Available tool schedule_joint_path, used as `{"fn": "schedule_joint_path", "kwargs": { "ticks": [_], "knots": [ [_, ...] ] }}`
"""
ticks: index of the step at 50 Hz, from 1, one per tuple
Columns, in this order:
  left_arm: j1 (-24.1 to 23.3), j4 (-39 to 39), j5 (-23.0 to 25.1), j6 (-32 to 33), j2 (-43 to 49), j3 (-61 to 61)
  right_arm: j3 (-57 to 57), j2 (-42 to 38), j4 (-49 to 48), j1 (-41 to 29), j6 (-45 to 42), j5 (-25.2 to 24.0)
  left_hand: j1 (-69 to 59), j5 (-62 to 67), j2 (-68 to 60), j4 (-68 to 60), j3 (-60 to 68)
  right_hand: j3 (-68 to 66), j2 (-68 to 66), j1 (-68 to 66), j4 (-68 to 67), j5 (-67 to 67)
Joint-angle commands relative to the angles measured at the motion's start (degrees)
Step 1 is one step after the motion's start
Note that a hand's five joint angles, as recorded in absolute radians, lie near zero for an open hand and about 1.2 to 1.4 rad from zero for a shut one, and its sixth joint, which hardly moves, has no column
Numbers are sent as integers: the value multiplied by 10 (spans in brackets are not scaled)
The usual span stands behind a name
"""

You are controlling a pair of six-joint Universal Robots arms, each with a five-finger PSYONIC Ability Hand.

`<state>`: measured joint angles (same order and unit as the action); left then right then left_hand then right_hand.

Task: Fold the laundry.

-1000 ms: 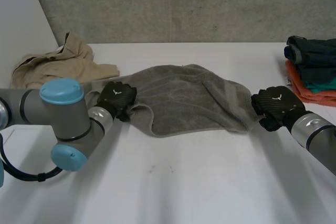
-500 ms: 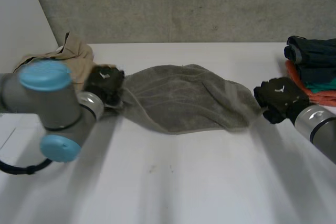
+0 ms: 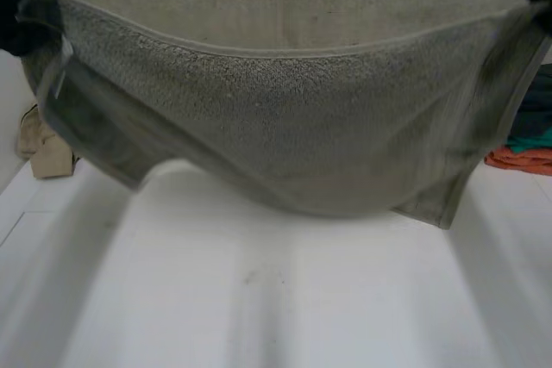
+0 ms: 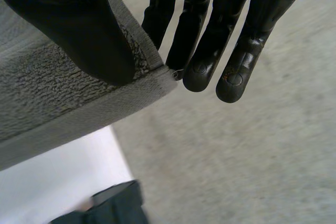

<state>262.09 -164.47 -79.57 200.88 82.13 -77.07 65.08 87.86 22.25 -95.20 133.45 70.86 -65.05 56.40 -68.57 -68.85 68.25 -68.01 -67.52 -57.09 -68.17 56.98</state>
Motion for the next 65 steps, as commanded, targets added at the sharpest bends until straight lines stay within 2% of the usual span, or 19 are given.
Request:
{"fn": "schedule_joint_path", "kwargs": {
  "ticks": [1, 7, 12, 13, 18, 19, 22, 24, 27, 30, 34, 43, 49, 52, 60, 65],
  "knots": [
    [-3, -29, 5, 3, 145, -19, -3, -109, 10, -67, -51, 73, -149, 136, -114, -111, 118, -120, -125, -229, -118, 130],
    [-30, -101, -10, 20, 296, 67, -58, -249, -22, -105, -61, 133, -149, 136, -114, -111, 118, -120, -125, -229, -118, 130],
    [-45, -194, -32, 58, 395, 160, -113, -322, -114, -107, -42, 145, -149, 136, -114, -111, 118, -120, -125, -229, -118, 130],
    [-47, -234, -36, 71, 418, 191, -122, -329, -137, -108, -34, 147, -149, 136, -114, -111, 118, -120, -125, -229, -118, 130],
    [-58, -367, -52, 78, 450, 278, -161, -342, -315, -110, 29, 161, -149, 136, -114, -111, 118, -120, -125, -229, -118, 130],
    [-60, -387, -55, 77, 450, 292, -173, -338, -379, -110, 43, 166, -149, 136, -114, -111, 118, -120, -125, -229, -118, 130],
    [-63, -469, -64, 65, 445, 326, -194, -321, -494, -111, 57, 175, -149, 136, -114, -111, 118, -120, -125, -229, -118, 130],
    [-64, -518, -75, 46, 432, 338, -202, -310, -537, -111, 58, 176, -149, 136, -114, -111, 118, -120, -125, -229, -118, 130],
    [-60, -549, -84, 16, 409, 339, -214, -299, -577, -113, 61, 176, -149, 136, -114, -111, 118, -120, -125, -229, -118, 130],
    [-53, -549, -87, -34, 376, 309, -211, -292, -572, -114, 82, 177, -149, 136, -114, -111, 118, -120, -125, -229, -118, 130],
    [-47, -547, -82, -59, 355, 224, -168, -268, -542, -113, 107, 172, -149, 136, -114, -111, 118, -120, -125, -229, -118, 130],
    [-36, -551, -27, -60, 346, 41, -26, -259, -495, -110, 122, 148, -149, 136, -114, -111, 118, -120, -125, -229, -118, 130],
    [-35, -546, 4, -55, 383, -47, 49, -282, -425, -105, 122, 126, -149, 136, -114, -111, 118, -120, -125, -229, -118, 130],
    [-34, -540, 5, -56, 398, -66, 74, -295, -376, -105, 121, 114, -149, 136, -114, -111, 118, -120, -125, -229, -118, 130],
    [-22, -474, 8, -37, 368, -188, 139, -285, -221, -78, 88, 90, -149, 136, -114, -111, 118, -120, -125, -229, -118, 130],
    [1, -372, 35, 40, 266, -292, 201, -252, -115, -34, -1, 58, -149, 136, -114, -111, 118, -120, -125, -229, -118, 130]
  ]
}}
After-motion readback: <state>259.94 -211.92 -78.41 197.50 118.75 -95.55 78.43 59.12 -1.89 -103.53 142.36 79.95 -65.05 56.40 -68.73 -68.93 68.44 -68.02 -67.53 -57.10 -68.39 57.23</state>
